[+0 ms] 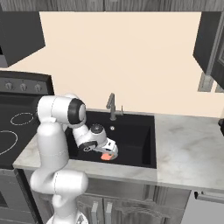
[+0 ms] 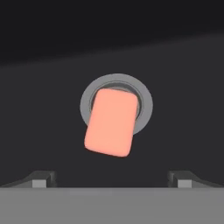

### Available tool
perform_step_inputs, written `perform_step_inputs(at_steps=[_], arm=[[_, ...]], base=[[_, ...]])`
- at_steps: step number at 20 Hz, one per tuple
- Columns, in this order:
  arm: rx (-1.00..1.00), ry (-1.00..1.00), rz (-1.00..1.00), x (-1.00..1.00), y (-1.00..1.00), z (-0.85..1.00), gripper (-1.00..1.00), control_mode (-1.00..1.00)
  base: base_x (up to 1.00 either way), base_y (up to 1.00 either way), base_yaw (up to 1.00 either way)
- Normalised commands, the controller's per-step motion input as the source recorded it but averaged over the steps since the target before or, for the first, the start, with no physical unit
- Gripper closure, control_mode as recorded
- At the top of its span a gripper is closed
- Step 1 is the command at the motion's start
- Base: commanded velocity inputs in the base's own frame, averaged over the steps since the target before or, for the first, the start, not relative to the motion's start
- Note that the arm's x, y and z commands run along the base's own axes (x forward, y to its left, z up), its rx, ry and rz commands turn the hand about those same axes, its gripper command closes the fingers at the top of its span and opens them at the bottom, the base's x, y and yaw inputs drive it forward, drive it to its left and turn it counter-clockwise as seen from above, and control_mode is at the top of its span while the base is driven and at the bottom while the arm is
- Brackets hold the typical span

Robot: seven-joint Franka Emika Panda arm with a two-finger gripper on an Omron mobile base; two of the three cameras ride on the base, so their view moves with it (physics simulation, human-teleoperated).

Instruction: Pick up the bar soap and bar soap from the sink, and place them back in the cabinet, and close the cabinet doors.

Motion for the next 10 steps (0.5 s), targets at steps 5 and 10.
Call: perform_step_inputs(at_steps=[5, 10], arm=[[0.00, 0.04, 0.00, 0.02, 0.00, -0.13, -1.00, -1.00], [0.00, 0.01, 0.00, 0.15, 0.00, -0.08, -1.00, -1.00]], base=[[0.00, 0.00, 0.00], [0.00, 0.00, 0.00]])
